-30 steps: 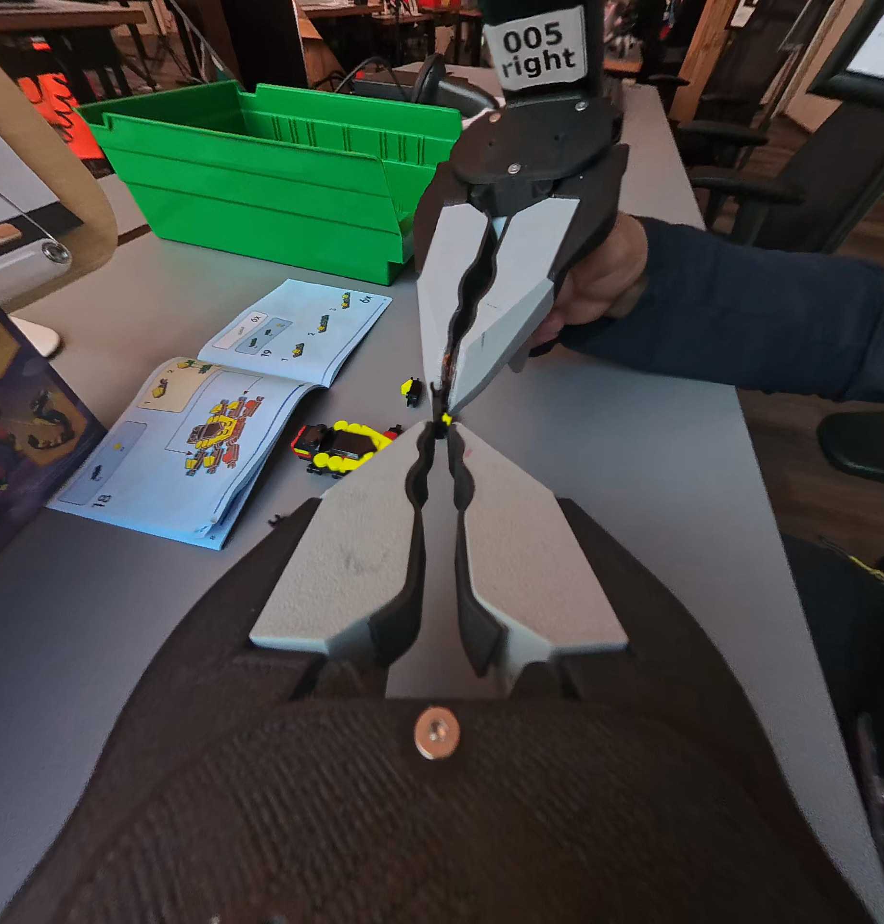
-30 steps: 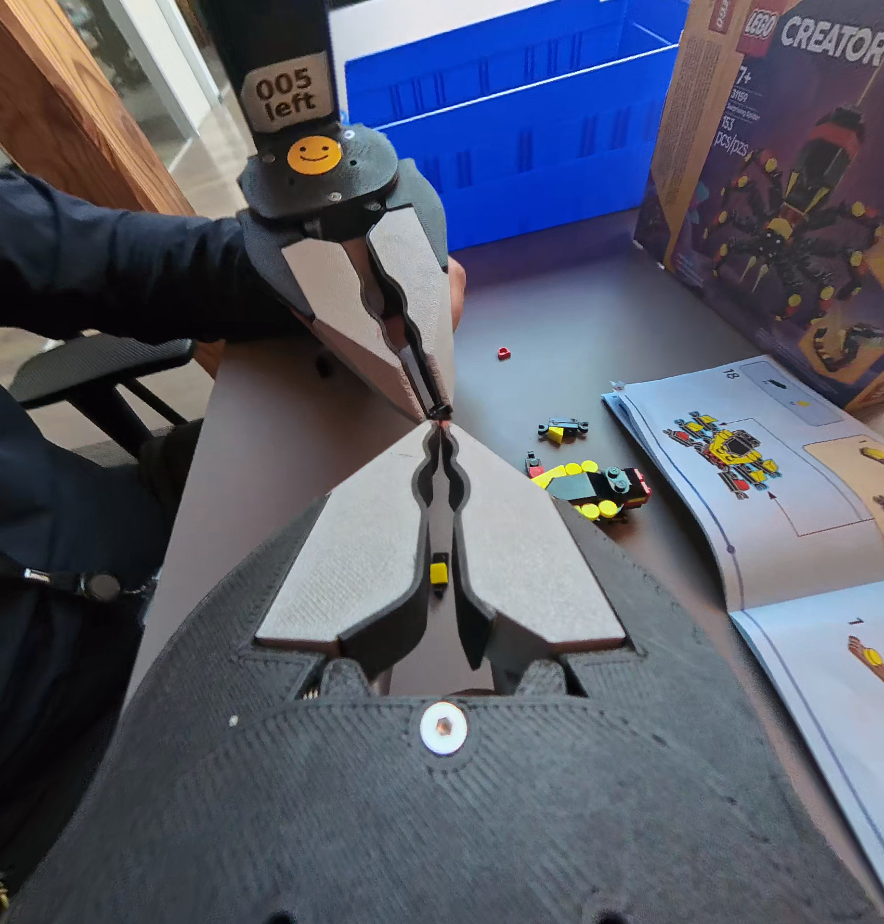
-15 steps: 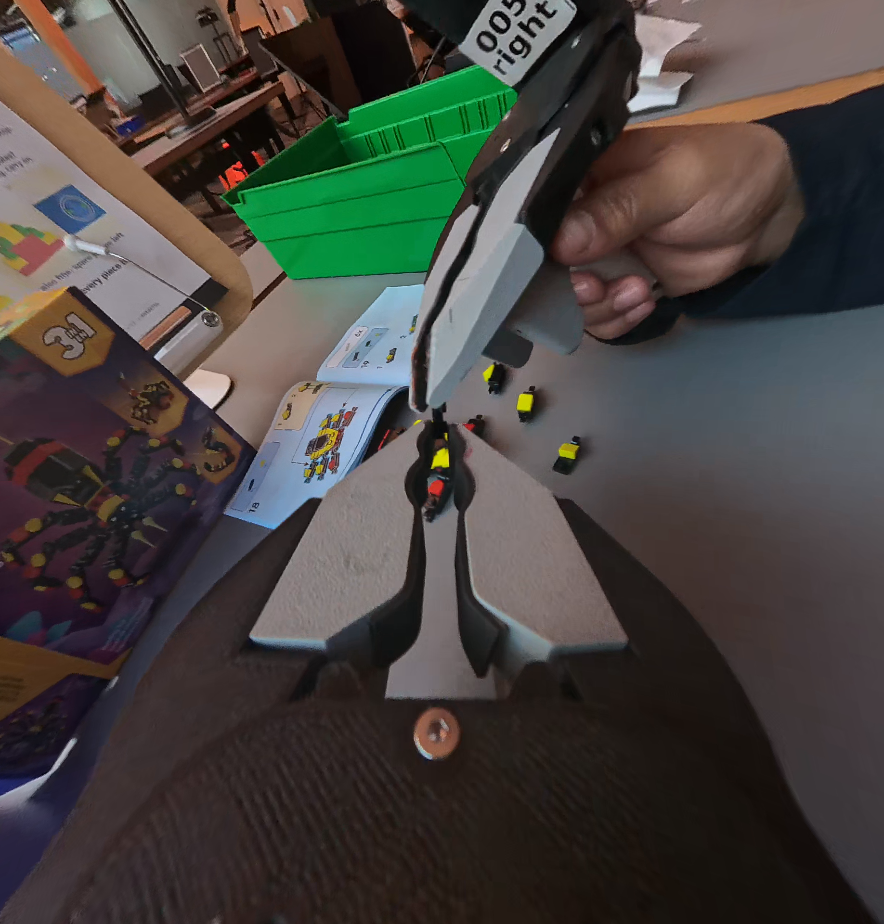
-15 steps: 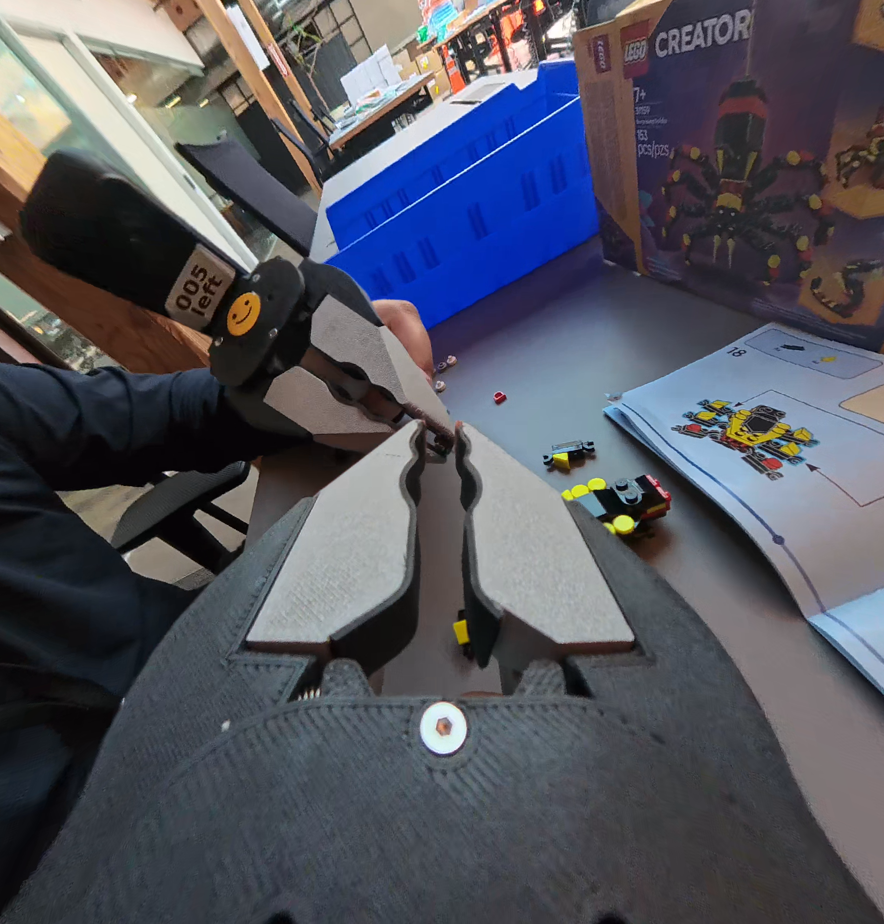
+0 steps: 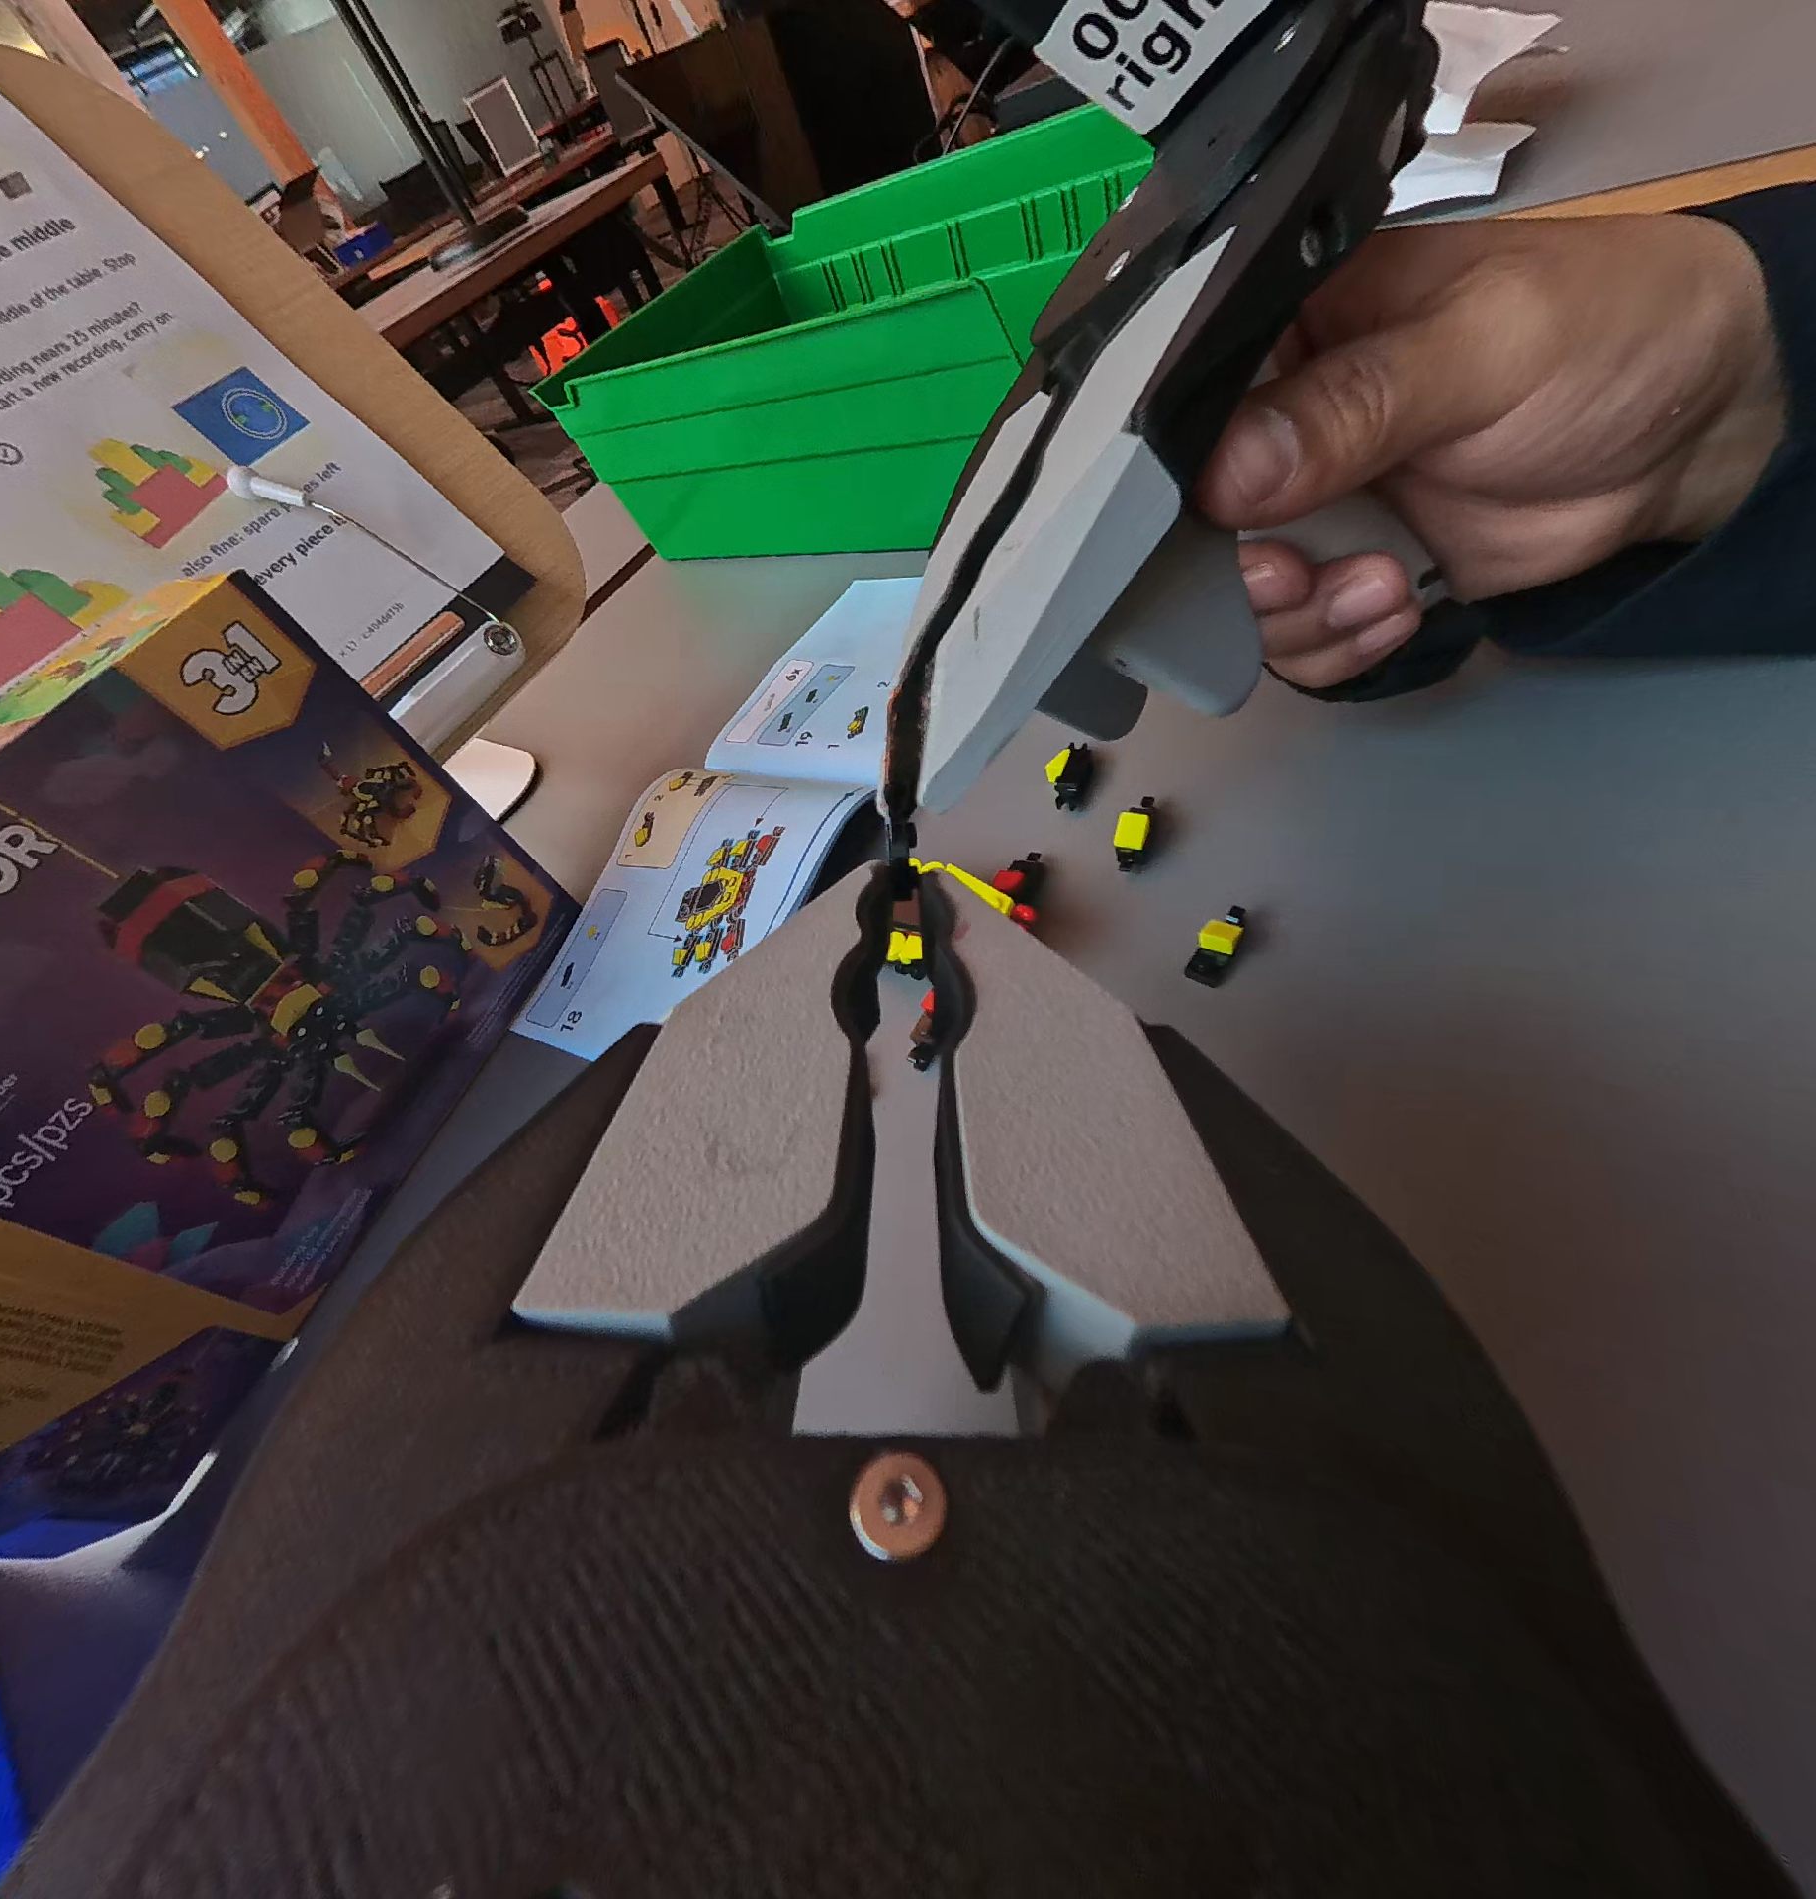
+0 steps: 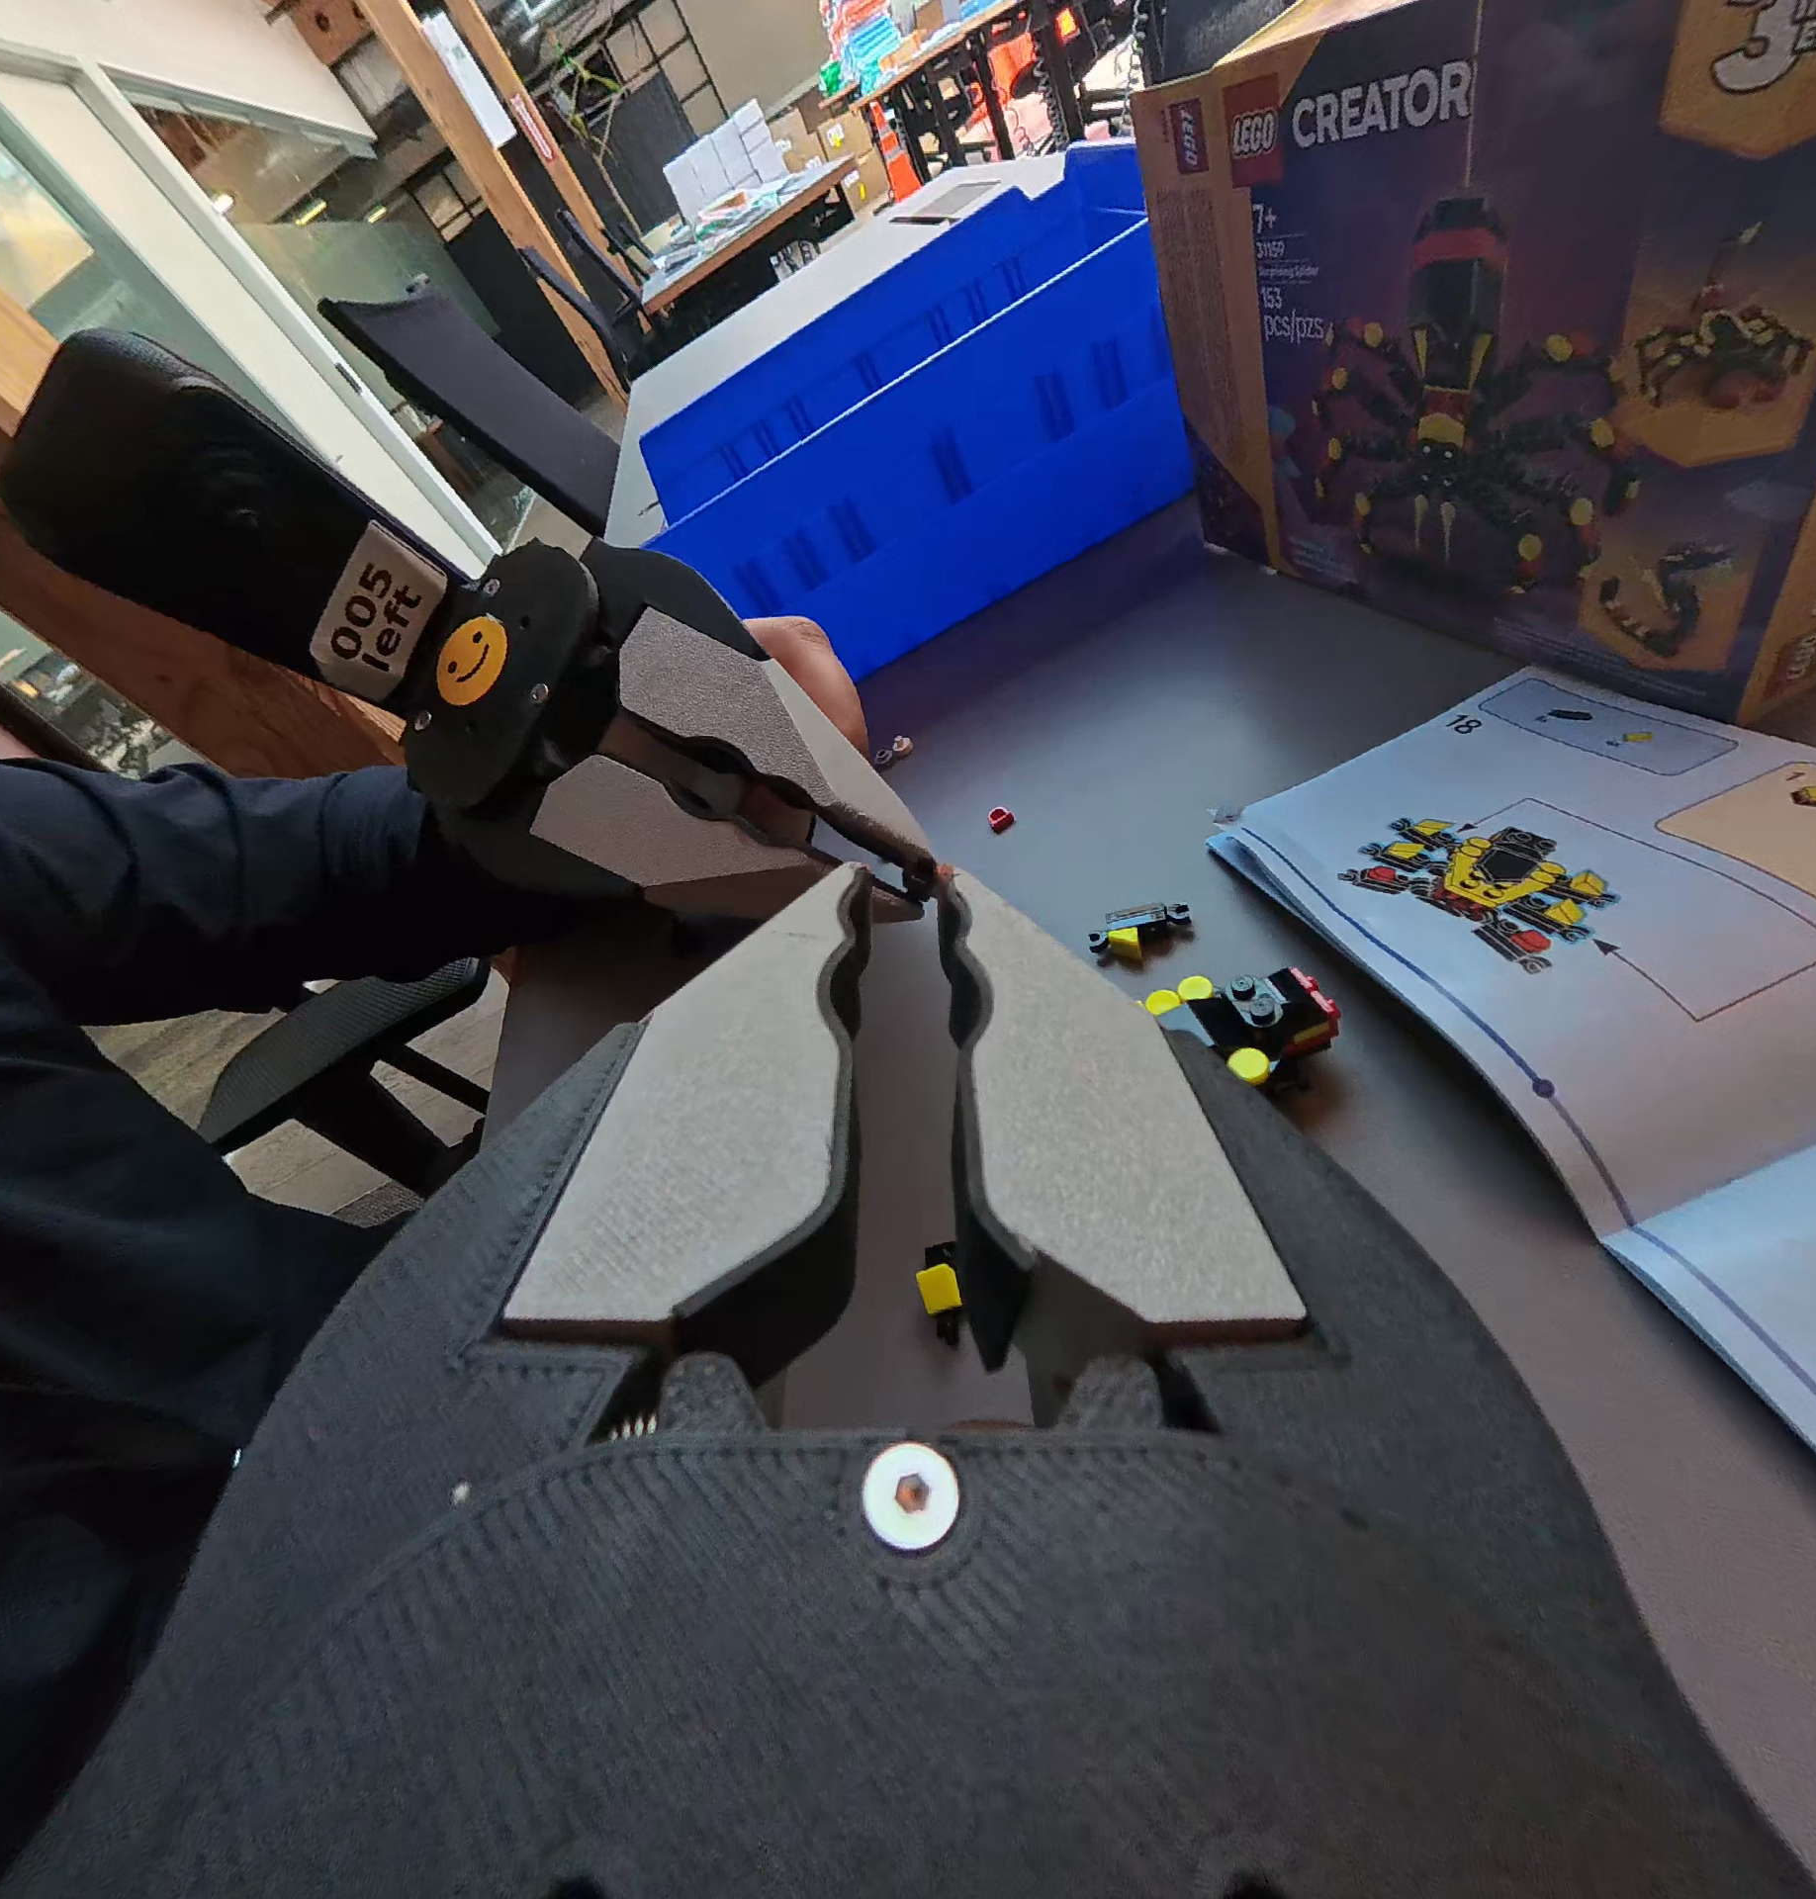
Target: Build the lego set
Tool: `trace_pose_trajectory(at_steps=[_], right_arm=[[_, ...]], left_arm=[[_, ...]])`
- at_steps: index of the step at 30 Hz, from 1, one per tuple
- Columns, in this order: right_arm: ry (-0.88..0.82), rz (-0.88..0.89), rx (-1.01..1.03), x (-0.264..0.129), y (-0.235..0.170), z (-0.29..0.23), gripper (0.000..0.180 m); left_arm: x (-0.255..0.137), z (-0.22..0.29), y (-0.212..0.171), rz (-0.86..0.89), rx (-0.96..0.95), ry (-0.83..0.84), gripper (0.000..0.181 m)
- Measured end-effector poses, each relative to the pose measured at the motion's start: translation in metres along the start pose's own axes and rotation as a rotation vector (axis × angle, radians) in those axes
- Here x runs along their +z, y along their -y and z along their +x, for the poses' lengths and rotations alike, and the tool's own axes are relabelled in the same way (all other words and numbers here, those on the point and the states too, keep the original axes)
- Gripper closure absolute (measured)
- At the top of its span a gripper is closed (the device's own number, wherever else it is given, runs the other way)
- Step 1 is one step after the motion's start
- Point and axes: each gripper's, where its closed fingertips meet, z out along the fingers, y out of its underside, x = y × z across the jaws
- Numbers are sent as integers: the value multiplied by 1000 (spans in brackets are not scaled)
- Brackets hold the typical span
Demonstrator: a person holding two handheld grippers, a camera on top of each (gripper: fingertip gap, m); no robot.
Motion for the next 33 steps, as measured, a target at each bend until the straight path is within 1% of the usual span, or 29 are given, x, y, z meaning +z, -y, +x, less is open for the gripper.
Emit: trace_pose_trajectory(at_steps=[5,9,19,22,24,27,29,30,33], right_arm=[[-12,-1,5,1,-1,2,171],[-32,-5,3,2,-2,5,177],[-73,-28,2,5,-7,11,177],[-73,-38,-22,4,-7,10,177],[-69,-60,-52,3,-9,8,177],[-79,-125,-129,-2,-15,4,177],[-143,-230,-227,-6,-27,8,177],[-168,-296,-280,-9,-35,10,177],[-173,-462,-383,-14,-56,6,177]], left_arm=[[0,0,-1,-12,21,11,179],[1,0,-2,-21,48,24,179],[4,-3,-10,-92,276,143,178],[4,-2,-9,-87,299,147,179],[3,3,-7,-59,291,120,179],[-1,14,-4,-4,223,10,176],[-6,22,-3,15,155,-93,176],[-8,20,-6,-3,130,-120,177],[-12,-3,-10,-22,64,-79,178]])
